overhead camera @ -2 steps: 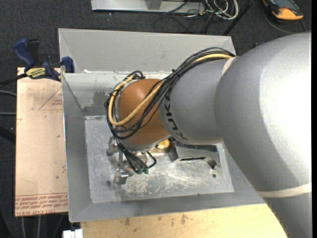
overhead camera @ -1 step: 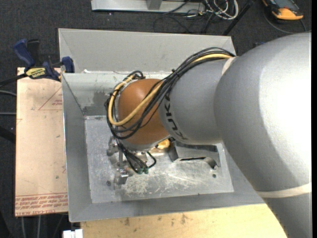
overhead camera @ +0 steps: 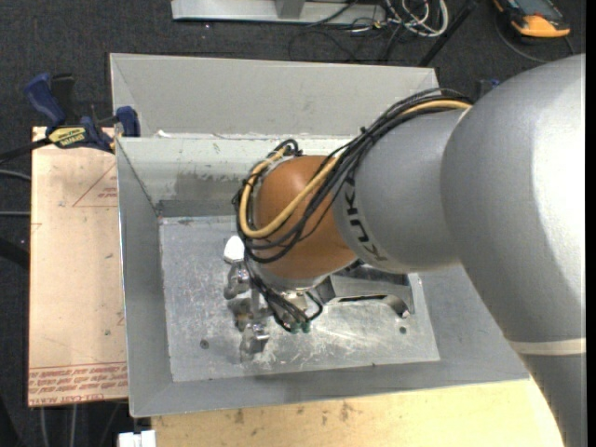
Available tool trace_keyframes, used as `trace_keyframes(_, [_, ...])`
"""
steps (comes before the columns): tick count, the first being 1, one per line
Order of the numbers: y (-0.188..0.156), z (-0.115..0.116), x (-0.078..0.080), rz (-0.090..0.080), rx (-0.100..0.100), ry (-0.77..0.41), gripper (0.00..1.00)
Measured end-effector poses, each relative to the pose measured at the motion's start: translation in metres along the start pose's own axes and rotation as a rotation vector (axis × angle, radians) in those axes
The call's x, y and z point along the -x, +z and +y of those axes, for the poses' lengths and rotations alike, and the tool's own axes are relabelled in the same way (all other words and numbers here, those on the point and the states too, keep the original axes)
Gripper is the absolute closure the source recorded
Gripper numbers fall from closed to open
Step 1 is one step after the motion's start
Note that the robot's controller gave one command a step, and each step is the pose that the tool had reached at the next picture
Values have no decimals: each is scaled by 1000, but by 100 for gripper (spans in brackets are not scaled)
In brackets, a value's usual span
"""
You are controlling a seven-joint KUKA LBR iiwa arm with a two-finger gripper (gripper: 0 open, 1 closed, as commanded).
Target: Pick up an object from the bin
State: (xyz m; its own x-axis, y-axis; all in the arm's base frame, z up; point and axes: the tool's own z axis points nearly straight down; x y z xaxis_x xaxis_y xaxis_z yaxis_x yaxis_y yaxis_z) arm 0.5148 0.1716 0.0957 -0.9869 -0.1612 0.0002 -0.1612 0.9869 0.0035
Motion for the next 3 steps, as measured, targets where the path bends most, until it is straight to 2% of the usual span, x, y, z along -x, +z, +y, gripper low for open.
trace_keyframes(1, [0,-43,-10,1,-4,17,0])
trace_keyframes(2, [-25,-65,-3,1,-2,3,0])
trace_keyframes(3, [15,-63,-14,6,-3,-131,100])
